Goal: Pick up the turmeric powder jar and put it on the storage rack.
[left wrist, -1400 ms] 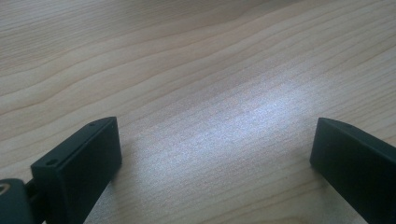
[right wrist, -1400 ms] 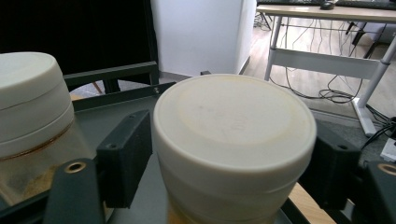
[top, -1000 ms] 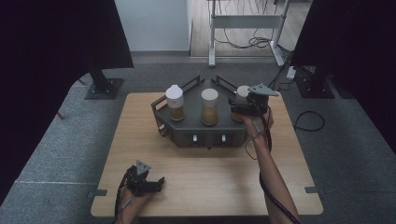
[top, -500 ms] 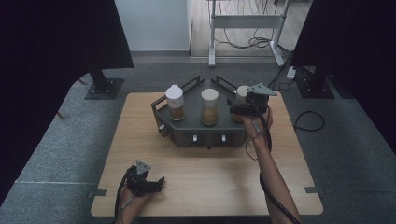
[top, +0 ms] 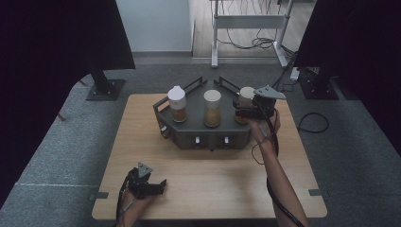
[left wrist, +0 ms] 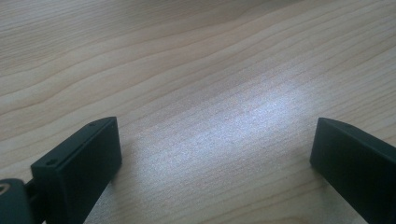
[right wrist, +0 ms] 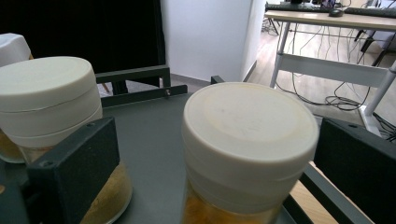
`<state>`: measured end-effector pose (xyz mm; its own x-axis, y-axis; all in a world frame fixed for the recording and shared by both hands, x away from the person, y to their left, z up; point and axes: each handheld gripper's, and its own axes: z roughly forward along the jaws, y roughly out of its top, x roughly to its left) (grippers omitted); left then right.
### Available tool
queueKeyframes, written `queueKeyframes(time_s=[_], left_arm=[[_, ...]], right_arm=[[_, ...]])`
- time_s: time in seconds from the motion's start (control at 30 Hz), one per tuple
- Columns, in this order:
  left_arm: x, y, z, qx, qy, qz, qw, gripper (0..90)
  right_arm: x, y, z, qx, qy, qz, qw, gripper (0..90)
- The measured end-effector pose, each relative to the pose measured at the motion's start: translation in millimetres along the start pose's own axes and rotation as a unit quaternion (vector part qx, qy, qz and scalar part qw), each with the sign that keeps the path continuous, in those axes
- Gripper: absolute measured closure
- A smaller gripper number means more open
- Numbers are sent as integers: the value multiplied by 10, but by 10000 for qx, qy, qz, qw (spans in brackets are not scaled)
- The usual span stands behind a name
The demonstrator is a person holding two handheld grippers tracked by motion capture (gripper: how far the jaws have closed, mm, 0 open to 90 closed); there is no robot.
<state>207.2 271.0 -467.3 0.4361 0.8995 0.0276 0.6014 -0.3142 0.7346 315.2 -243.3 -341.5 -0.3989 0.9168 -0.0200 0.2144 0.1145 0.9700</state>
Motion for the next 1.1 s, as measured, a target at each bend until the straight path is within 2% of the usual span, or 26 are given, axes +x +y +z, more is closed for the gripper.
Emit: queueKeyframes(time_s=[0.47,0.77,1.1], left_arm=[[0,-1,0,-2,0,-2,10000,15],[0,-1,0,-2,0,-1,10000,15],[-1,-1,0,-4,1,-3,10000,15]], right_arm=[[-28,-31,-187,4,-46,-32,10000,0],[-69,-86,-349,-39,-13,-96,9999,1],[-105,-119,-449,-32,21,-109,9999,0]])
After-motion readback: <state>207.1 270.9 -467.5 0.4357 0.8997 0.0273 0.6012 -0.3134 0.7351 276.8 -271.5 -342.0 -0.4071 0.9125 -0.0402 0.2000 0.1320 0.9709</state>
